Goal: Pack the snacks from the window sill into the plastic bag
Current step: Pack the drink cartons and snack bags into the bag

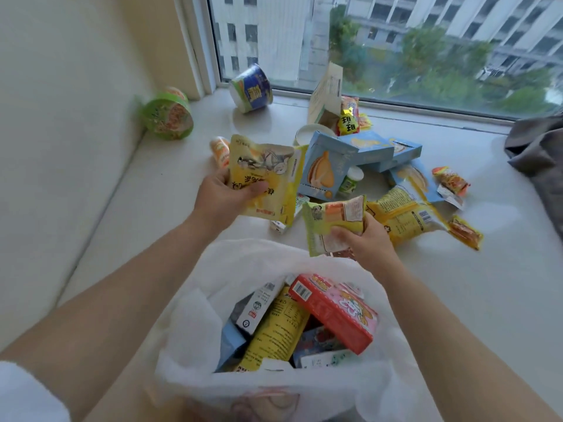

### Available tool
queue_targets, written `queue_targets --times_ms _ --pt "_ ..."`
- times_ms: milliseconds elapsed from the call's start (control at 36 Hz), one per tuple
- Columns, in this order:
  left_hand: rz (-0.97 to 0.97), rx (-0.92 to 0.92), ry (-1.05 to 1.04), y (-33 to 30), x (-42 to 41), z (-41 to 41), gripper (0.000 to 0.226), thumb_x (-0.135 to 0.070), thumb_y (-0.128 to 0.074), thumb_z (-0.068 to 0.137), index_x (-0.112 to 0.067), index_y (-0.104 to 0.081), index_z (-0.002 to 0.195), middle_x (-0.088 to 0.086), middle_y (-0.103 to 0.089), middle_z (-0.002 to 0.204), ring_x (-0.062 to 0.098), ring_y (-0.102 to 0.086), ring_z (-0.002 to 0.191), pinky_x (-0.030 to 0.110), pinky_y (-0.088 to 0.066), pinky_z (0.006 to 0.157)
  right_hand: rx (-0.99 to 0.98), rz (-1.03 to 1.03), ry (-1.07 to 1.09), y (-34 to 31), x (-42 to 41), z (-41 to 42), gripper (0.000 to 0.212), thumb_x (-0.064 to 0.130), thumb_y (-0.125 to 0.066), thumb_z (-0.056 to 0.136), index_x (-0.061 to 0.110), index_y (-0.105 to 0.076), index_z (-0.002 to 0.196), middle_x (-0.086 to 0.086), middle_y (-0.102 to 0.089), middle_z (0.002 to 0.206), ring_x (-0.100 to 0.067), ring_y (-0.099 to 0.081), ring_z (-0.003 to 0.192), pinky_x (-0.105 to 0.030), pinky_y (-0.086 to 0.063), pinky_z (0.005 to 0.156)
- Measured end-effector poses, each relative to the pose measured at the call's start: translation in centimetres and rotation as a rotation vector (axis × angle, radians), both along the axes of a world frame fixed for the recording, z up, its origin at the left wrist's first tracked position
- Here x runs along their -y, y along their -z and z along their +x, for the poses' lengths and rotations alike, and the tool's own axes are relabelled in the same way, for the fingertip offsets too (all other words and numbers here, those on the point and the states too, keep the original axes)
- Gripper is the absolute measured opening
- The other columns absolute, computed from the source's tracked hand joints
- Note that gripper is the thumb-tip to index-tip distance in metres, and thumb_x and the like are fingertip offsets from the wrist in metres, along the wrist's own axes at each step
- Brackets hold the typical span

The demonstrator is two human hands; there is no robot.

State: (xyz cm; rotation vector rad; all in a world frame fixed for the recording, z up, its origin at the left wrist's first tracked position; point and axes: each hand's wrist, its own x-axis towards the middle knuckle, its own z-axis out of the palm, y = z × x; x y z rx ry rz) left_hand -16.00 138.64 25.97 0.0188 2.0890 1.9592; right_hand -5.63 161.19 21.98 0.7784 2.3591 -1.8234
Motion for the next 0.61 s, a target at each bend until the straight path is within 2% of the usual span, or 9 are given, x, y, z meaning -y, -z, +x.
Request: queue_targets --times_ms 28,111,194,250,306,389,472,528,611 --pt "0.029 -0.002 0.012 -0.4 0.3 1.4 0.021 -0.009 -0.077 0.072 -0.02 -0.068 0.088 -0.007 -0.074 0.087 0.015 -0.071 0.085 0.033 -0.058 0.078 -0.006 -0.004 -0.007 -0.2 0.0 0.6 0.025 0.012 -0.069 0.084 0.024 -0.056 0.102 0.004 -0.065 0.099 -0.017 -0.063 0.094 -0.034 -0.055 0.079" --pt "0.082 0.027 0.071 -0.3 1.4 5.2 0.022 -0.007 -0.075 0.07 -0.018 -0.067 0.087 -0.011 -0.074 0.079 0.008 -0.072 0.077 0.024 -0.058 0.068 0.021 0.084 -0.103 -0.8 0.3 2.3 0.021 0.017 -0.069 0.084 0.022 -0.057 0.1 0.008 -0.064 0.091 -0.007 -0.059 0.078 -0.019 -0.047 0.062" --pt "0.002 0.096 0.163 1.4 2.7 8.3 0.026 -0.003 -0.077 0.069 -0.017 -0.067 0.089 -0.008 -0.075 0.081 0.01 -0.072 0.078 0.028 -0.058 0.069 0.161 0.117 -0.271 -1.0 0.6 4.2 0.015 0.022 -0.07 0.084 0.025 -0.059 0.094 0.011 -0.063 0.086 -0.003 -0.059 0.075 -0.017 -0.043 0.06" --pt "-0.203 0.092 0.236 2.9 3.4 9.6 0.027 -0.01 -0.082 0.068 -0.022 -0.068 0.087 -0.006 -0.073 0.09 0.012 -0.07 0.082 0.031 -0.057 0.074 0.253 0.198 -0.42 -0.6 0.8 5.5 0.012 0.022 -0.068 0.086 0.028 -0.058 0.088 0.014 -0.062 0.086 -0.001 -0.058 0.077 -0.016 -0.044 0.062" --pt "-0.473 0.005 0.372 4.3 3.9 10.3 0.023 -0.023 -0.085 0.067 -0.025 -0.07 0.085 -0.005 -0.066 0.097 0.011 -0.065 0.087 0.031 -0.054 0.078 0.328 0.32 -0.555 0.0 1.2 6.8 0.005 0.024 -0.064 0.088 0.026 -0.061 0.092 0.012 -0.063 0.089 -0.003 -0.059 0.082 -0.02 -0.049 0.072" --pt "-0.817 -0.072 0.615 5.4 4.3 11.0 0.023 -0.04 -0.079 0.071 -0.025 -0.067 0.084 -0.007 -0.058 0.093 0.008 -0.057 0.082 0.027 -0.049 0.071 0.453 0.534 -0.672 1.2 2.0 8.2 0.03 0.036 -0.061 0.08 0.019 -0.065 0.105 0.001 -0.067 0.1 -0.017 -0.061 0.094 -0.037 -0.05 0.089" --pt "-0.923 -0.007 0.704 5.8 4.8 11.2 0.023 -0.043 -0.077 0.073 -0.028 -0.06 0.074 -0.01 -0.059 0.084 0.005 -0.058 0.074 0.024 -0.046 0.061 0.48 0.601 -0.718 1.1 3.0 8.9 0.033 0.036 -0.061 0.083 0.019 -0.062 0.111 0.002 -0.063 0.106 -0.018 -0.057 0.097 -0.034 -0.047 0.089" --pt "-0.955 0.027 0.757 5.9 4.8 11.0 0.028 -0.045 -0.077 0.072 -0.024 -0.064 0.085 -0.007 -0.065 0.09 0.01 -0.063 0.081 0.028 -0.052 0.07 0.526 0.613 -0.767 1.0 3.3 9.3 0.025 0.034 -0.06 0.086 0.02 -0.06 0.107 0.003 -0.061 0.1 -0.017 -0.055 0.091 -0.029 -0.046 0.081" --pt "-1.048 0.018 0.941 5.2 4.7 10.9 0.037 -0.048 -0.075 0.074 -0.019 -0.065 0.094 -0.003 -0.066 0.095 0.015 -0.063 0.087 0.032 -0.052 0.077 0.607 0.596 -0.829 1.1 3.4 9.8 0.023 0.025 -0.06 0.084 0.015 -0.064 0.105 -0.004 -0.062 0.101 -0.021 -0.061 0.092 -0.032 -0.054 0.077"
